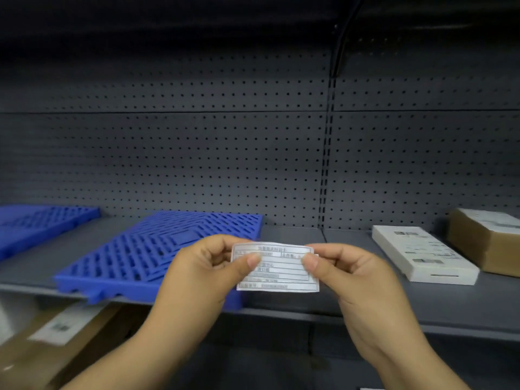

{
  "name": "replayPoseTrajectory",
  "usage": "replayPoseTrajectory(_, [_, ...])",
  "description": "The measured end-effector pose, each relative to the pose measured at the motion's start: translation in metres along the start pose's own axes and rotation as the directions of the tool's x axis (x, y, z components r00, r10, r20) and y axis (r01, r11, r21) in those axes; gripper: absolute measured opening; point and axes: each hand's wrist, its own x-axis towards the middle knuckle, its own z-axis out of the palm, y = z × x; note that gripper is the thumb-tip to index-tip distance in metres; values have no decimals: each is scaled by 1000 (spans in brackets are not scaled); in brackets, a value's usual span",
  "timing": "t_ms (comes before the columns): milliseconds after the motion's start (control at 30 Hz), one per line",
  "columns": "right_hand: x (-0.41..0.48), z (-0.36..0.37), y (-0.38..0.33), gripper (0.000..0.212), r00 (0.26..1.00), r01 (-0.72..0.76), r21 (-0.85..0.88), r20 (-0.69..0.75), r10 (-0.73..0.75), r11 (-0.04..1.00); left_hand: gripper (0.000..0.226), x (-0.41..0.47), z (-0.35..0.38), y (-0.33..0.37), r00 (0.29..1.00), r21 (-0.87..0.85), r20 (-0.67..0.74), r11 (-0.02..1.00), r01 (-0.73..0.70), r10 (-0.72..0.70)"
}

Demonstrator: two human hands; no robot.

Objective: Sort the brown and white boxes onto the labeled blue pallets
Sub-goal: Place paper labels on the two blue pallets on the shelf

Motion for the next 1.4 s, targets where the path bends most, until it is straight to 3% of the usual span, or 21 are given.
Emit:
replayPoseTrajectory(67, [-8,33,3,12,1000,4,38,12,-5,999,6,-9,-33,5,999,1,-35,1000,-2,2])
replayPoseTrajectory(133, [-13,70,7,4,1000,2,30,8,-3,1000,5,-18,-69,10,997,0,-72,1000,-4,4])
replayPoseTrajectory(233, [-23,130,14,14,1000,18,-36,-5,-18,999,19,-30,-131,14,990,-6,-137,1000,24,-25])
replayPoseTrajectory(367, [-39,213,26,18,999,47,-118,3,-47,992,6,-47,-217,18,975,31,-216,997,64,-56])
replayPoseTrajectory(533, [-54,298,47,17,996,86,-152,2,-87,985,10,-61,-319,12,958,23,-277,996,85,-75])
replayPoseTrajectory(833, [-25,398,79,17,992,106,-227,-46,-119,968,7,-41,-468,-16,925,104,-371,986,128,-80])
replayPoseTrajectory(1067, [30,450,120,17,982,143,-251,-87,-169,957,8,26,-556,-55,883,134,-448,966,223,-142])
replayPoseTrajectory(1200, [67,474,144,27,976,142,-264,-123,-179,954,7,73,-587,-81,896,273,-413,915,296,-166])
replayPoseTrajectory(1400, [99,501,165,14,963,118,-339,-189,-190,933,20,117,-605,-115,929,560,-276,745,363,-245])
